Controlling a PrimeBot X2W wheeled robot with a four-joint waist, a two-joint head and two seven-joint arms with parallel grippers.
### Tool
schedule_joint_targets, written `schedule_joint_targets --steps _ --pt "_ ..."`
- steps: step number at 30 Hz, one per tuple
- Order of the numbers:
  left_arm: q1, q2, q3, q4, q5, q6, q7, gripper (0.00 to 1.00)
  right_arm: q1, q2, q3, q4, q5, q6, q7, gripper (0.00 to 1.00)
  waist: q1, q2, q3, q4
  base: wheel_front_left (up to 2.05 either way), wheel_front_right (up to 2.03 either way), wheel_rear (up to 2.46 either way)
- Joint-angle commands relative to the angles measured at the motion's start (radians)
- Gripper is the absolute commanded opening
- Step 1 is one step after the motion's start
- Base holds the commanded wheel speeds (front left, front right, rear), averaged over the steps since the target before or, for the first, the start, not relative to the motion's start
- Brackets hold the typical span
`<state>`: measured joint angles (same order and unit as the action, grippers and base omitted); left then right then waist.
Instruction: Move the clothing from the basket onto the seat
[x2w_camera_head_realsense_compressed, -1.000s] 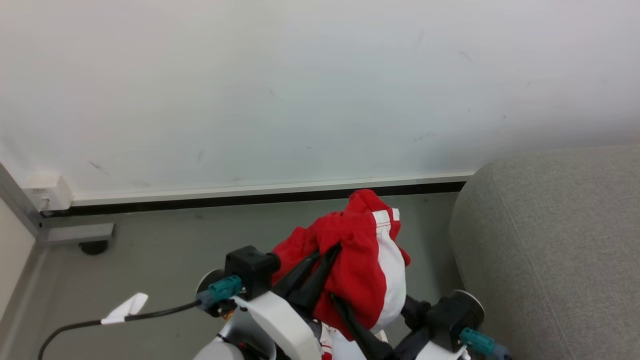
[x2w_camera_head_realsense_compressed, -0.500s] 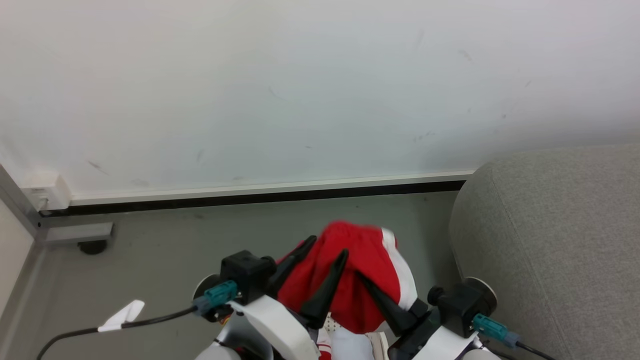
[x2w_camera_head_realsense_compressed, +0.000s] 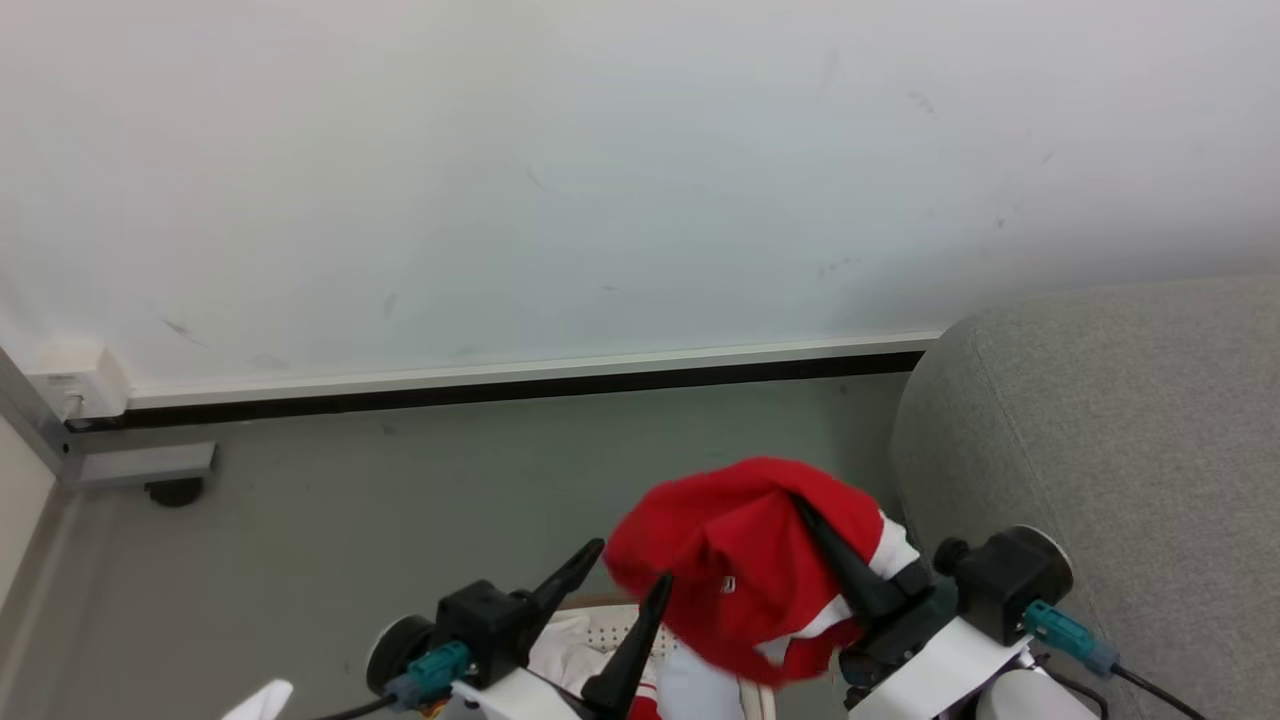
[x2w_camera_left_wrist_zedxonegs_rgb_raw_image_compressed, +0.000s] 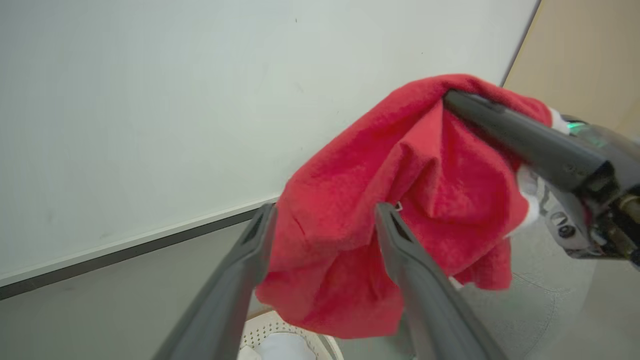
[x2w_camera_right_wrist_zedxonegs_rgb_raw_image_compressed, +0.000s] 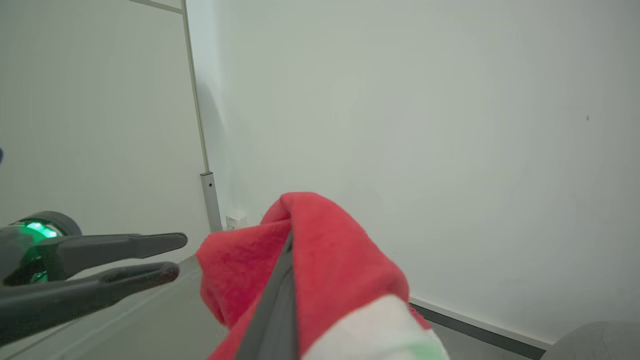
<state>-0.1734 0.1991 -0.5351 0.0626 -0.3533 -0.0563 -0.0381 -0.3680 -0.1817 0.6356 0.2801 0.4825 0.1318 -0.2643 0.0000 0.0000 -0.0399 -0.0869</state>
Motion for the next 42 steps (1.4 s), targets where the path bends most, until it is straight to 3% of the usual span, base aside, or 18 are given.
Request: schedule_joint_targets --steps 1,12,33,42 --pt "0.012 0.001 -0.002 0.004 0.003 -0.002 -0.013 1.00 0.010 -0.006 -0.011 -0.008 -0.010 -0.002 0.000 0.00 0.0000 0.0000 0.002 -0.001 0.00 0.00 0.00" --pt "-0.010 -0.013 -0.017 0.016 -0.003 -0.003 -0.043 1.00 0.030 -0.028 -0.085 -0.047 -0.029 -0.002 0.000 0.00 0.0000 0.0000 0.021 -0.062 0.00 0.00 0.00" --pt "-0.039 -0.036 -0.055 0.020 -0.008 0.000 -0.061 1.00 0.101 -0.083 -0.179 -0.134 -0.031 -0.002 0.000 0.00 0.0000 0.0000 0.072 -0.318 0.00 0.00 0.00" --pt "-0.065 -0.039 -0.076 0.018 0.002 -0.006 -0.055 1.00 0.109 -0.085 -0.223 -0.168 -0.037 -0.002 0.000 0.00 0.0000 0.0000 0.116 -0.355 0.00 0.00 0.00"
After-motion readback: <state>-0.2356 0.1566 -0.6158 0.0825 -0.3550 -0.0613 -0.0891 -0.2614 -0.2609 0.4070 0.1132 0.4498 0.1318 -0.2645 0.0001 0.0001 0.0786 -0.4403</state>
